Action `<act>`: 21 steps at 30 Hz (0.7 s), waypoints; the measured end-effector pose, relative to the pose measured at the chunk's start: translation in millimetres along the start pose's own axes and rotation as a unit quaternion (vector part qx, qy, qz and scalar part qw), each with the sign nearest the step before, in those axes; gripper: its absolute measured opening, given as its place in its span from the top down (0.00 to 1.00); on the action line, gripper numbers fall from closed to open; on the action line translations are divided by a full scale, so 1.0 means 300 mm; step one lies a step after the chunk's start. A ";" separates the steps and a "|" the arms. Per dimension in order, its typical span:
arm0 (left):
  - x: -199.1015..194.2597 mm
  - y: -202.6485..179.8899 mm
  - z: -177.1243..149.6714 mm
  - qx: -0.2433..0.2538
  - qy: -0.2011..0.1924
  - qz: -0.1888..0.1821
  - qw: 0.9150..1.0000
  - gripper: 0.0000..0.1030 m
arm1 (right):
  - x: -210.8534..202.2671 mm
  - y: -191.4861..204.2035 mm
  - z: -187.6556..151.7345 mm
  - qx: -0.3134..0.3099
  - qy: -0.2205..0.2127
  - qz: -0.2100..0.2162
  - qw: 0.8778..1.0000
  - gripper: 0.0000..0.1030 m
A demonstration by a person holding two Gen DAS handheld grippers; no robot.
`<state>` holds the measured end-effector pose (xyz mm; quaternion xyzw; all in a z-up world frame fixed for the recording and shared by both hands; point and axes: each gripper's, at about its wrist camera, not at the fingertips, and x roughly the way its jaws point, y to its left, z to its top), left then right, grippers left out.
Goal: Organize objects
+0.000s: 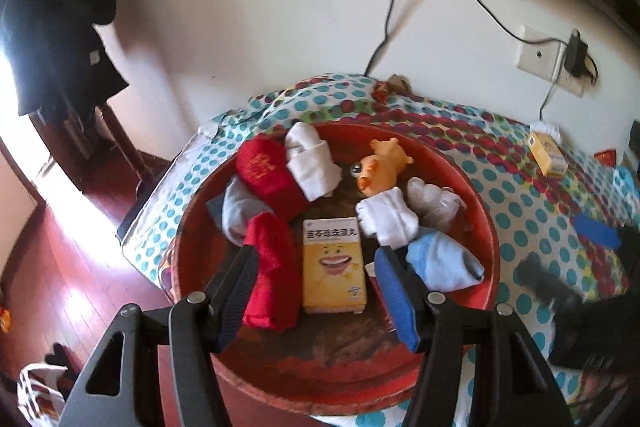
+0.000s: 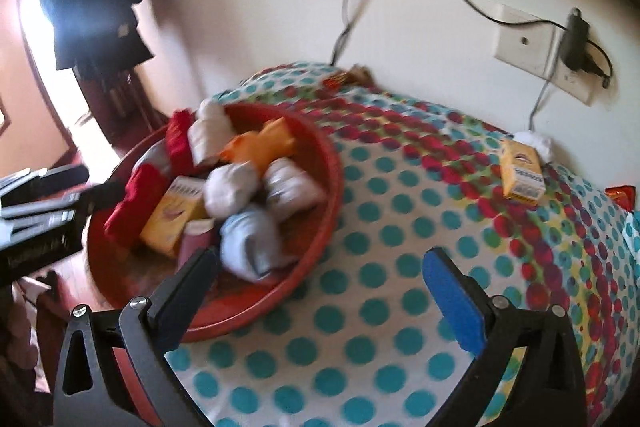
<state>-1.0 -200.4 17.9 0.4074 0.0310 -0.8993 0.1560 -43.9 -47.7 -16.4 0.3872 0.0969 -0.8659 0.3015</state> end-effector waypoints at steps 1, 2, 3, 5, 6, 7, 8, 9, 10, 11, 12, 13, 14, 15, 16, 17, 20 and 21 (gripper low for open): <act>-0.005 0.013 -0.001 -0.005 -0.001 -0.001 1.000 0.40 | -0.004 0.022 -0.004 -0.006 0.003 0.002 1.000 0.00; -0.009 0.025 -0.003 -0.008 0.000 0.000 1.000 0.40 | -0.009 0.045 -0.007 -0.011 0.005 0.002 1.000 0.00; -0.013 0.034 -0.005 -0.009 -0.001 0.004 1.000 0.40 | -0.014 0.067 -0.011 -0.015 0.007 0.004 1.000 0.00; -0.019 0.044 -0.008 -0.005 0.002 0.014 1.000 0.40 | -0.018 0.108 -0.016 -0.024 0.014 0.013 1.000 0.00; -0.022 0.049 -0.008 -0.004 0.003 0.020 1.000 0.40 | -0.017 0.117 -0.016 -0.026 0.017 0.014 0.999 0.00; -0.023 0.052 -0.010 -0.005 0.004 0.025 1.000 0.40 | -0.017 0.133 -0.019 -0.030 0.020 0.018 0.999 0.00; -0.025 0.058 -0.013 -0.006 0.011 0.031 0.999 0.40 | -0.016 0.148 -0.021 -0.036 0.023 0.020 0.999 0.00; -0.024 0.065 -0.015 -0.010 0.018 0.036 0.999 0.40 | -0.015 0.162 -0.023 -0.040 0.026 0.017 0.999 0.00; -0.023 0.072 -0.017 -0.015 0.024 0.038 0.999 0.40 | -0.017 0.174 -0.025 -0.043 0.027 0.018 0.999 0.00; -0.019 0.077 -0.018 -0.019 0.029 0.035 0.999 0.40 | -0.018 0.188 -0.028 -0.047 0.029 0.021 0.998 0.00; -0.017 0.082 -0.019 -0.022 0.029 0.033 0.999 0.40 | -0.017 0.196 -0.028 -0.049 0.031 0.020 0.998 0.00; -0.016 0.090 -0.021 -0.028 0.030 0.031 0.999 0.40 | -0.016 0.204 -0.029 -0.049 0.035 0.019 0.998 0.00; -0.014 0.093 -0.023 -0.029 0.032 0.032 0.999 0.40 | -0.015 0.211 -0.029 -0.050 0.038 0.021 0.998 0.00; -0.014 0.096 -0.024 -0.029 0.033 0.035 0.998 0.40 | -0.013 0.220 -0.029 -0.051 0.040 0.022 0.998 0.00; -0.013 0.098 -0.026 -0.029 0.034 0.038 0.998 0.40 | -0.010 0.227 -0.029 -0.052 0.044 0.020 0.997 0.00; -0.011 0.098 -0.026 -0.028 0.035 0.039 0.998 0.40 | -0.008 0.233 -0.029 -0.053 0.048 0.020 0.997 0.00; -0.002 0.104 -0.027 -0.031 0.040 0.034 0.998 0.40 | 0.002 0.253 -0.026 -0.059 0.054 0.016 0.997 0.00; 0.005 0.107 -0.027 -0.034 0.042 0.032 0.998 0.40 | 0.009 0.261 -0.025 -0.060 0.057 0.014 0.996 0.00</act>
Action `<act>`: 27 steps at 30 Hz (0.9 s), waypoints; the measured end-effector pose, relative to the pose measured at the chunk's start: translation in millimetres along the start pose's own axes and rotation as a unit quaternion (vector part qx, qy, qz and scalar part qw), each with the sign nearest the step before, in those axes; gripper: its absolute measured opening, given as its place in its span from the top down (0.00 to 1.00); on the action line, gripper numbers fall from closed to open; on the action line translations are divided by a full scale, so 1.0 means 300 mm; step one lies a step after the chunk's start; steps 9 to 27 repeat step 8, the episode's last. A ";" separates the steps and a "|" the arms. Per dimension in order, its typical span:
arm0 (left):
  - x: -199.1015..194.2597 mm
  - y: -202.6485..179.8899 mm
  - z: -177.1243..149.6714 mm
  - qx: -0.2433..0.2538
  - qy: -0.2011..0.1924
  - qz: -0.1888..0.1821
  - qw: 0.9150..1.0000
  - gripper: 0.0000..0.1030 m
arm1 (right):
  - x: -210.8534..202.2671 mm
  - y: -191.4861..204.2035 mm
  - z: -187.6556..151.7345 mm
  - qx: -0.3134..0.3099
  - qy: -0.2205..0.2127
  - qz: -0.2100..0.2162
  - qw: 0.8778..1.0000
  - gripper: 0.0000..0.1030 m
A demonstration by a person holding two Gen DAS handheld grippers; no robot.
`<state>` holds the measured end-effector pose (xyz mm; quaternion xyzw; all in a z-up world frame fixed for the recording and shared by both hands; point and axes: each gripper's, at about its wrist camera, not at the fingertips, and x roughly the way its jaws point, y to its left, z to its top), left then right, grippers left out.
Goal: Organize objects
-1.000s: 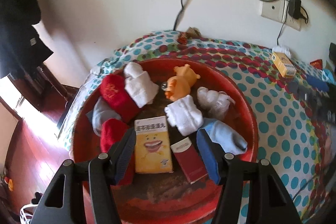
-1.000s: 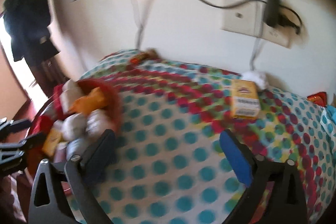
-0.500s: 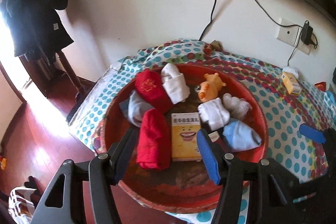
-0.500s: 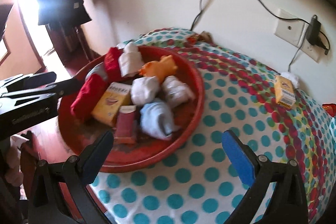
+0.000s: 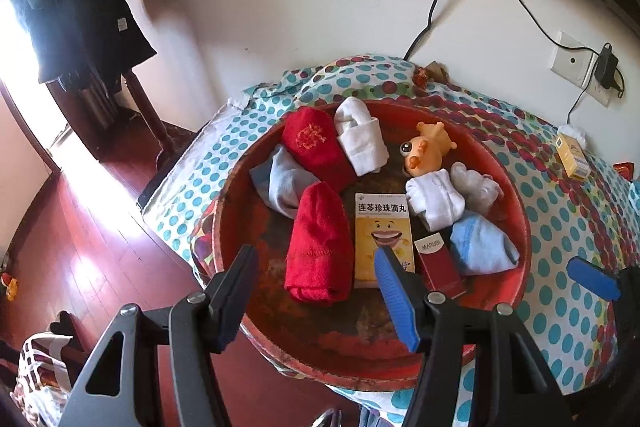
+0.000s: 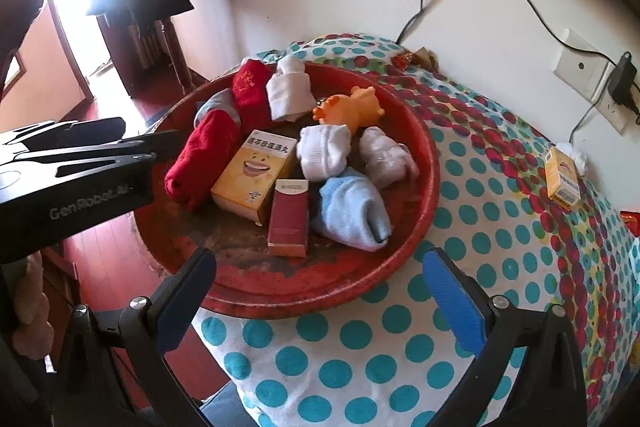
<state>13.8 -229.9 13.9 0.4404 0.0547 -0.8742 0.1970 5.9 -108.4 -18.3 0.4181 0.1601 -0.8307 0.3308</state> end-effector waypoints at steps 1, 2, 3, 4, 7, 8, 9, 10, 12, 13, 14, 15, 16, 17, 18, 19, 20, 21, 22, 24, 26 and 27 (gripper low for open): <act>0.007 0.001 0.000 -0.002 0.001 -0.002 1.000 0.40 | 0.008 0.005 0.004 0.000 0.004 -0.002 1.000 0.00; 0.014 0.001 0.000 -0.001 -0.003 -0.005 1.000 0.40 | 0.013 0.008 0.006 0.002 0.004 -0.003 1.000 0.00; 0.017 0.004 -0.001 -0.005 -0.012 -0.008 1.000 0.40 | 0.021 0.011 0.009 0.002 0.005 -0.004 1.000 0.00; 0.017 0.007 -0.004 -0.007 -0.020 -0.010 1.000 0.40 | 0.030 0.015 0.012 0.003 0.011 -0.007 1.000 0.00; 0.014 -0.003 -0.003 0.003 -0.026 -0.002 1.000 0.40 | 0.043 0.027 0.019 0.001 0.016 -0.005 1.000 0.00; 0.018 0.000 0.001 0.000 -0.019 -0.009 1.000 0.40 | 0.046 0.032 0.021 -0.003 0.017 -0.006 1.000 0.00; 0.018 0.000 0.001 0.000 -0.019 -0.009 1.000 0.40 | 0.046 0.032 0.021 -0.003 0.017 -0.006 1.000 0.00; 0.018 0.000 0.001 0.000 -0.019 -0.009 1.000 0.40 | 0.046 0.032 0.021 -0.003 0.017 -0.006 1.000 0.00; 0.018 0.000 0.001 0.000 -0.019 -0.009 1.000 0.40 | 0.046 0.032 0.021 -0.003 0.017 -0.006 1.000 0.00; 0.018 0.000 0.001 0.000 -0.019 -0.009 1.000 0.40 | 0.046 0.032 0.021 -0.003 0.017 -0.006 1.000 0.00; 0.018 0.000 0.001 0.000 -0.019 -0.009 1.000 0.40 | 0.046 0.032 0.021 -0.003 0.017 -0.006 1.000 0.00; 0.018 0.000 0.001 0.000 -0.019 -0.009 1.000 0.40 | 0.046 0.032 0.021 -0.003 0.017 -0.006 1.000 0.00; 0.018 0.000 0.001 0.000 -0.019 -0.009 1.000 0.40 | 0.046 0.032 0.021 -0.003 0.017 -0.006 1.000 0.00; 0.018 0.000 0.001 0.000 -0.019 -0.009 1.000 0.40 | 0.046 0.032 0.021 -0.003 0.017 -0.006 1.000 0.00; 0.018 0.000 0.001 0.000 -0.019 -0.009 1.000 0.40 | 0.046 0.032 0.021 -0.003 0.017 -0.006 1.000 0.00; 0.018 0.000 0.001 0.000 -0.019 -0.009 1.000 0.40 | 0.046 0.032 0.021 -0.003 0.017 -0.006 1.000 0.00; 0.018 0.000 0.001 0.000 -0.019 -0.009 1.000 0.40 | 0.046 0.032 0.021 -0.003 0.017 -0.006 1.000 0.00; 0.018 0.000 0.001 0.000 -0.019 -0.009 1.000 0.40 | 0.046 0.032 0.021 -0.003 0.017 -0.006 1.000 0.00; 0.018 0.000 0.001 0.000 -0.019 -0.009 1.000 0.40 | 0.046 0.032 0.021 -0.003 0.017 -0.006 1.000 0.00; 0.018 0.000 0.001 0.000 -0.019 -0.009 1.000 0.40 | 0.046 0.032 0.021 -0.003 0.017 -0.006 1.000 0.00; 0.018 0.000 0.001 0.000 -0.019 -0.009 1.000 0.40 | 0.046 0.032 0.021 -0.003 0.017 -0.006 1.000 0.00; 0.018 0.000 0.001 0.000 -0.019 -0.009 1.000 0.40 | 0.046 0.032 0.021 -0.003 0.017 -0.006 1.000 0.00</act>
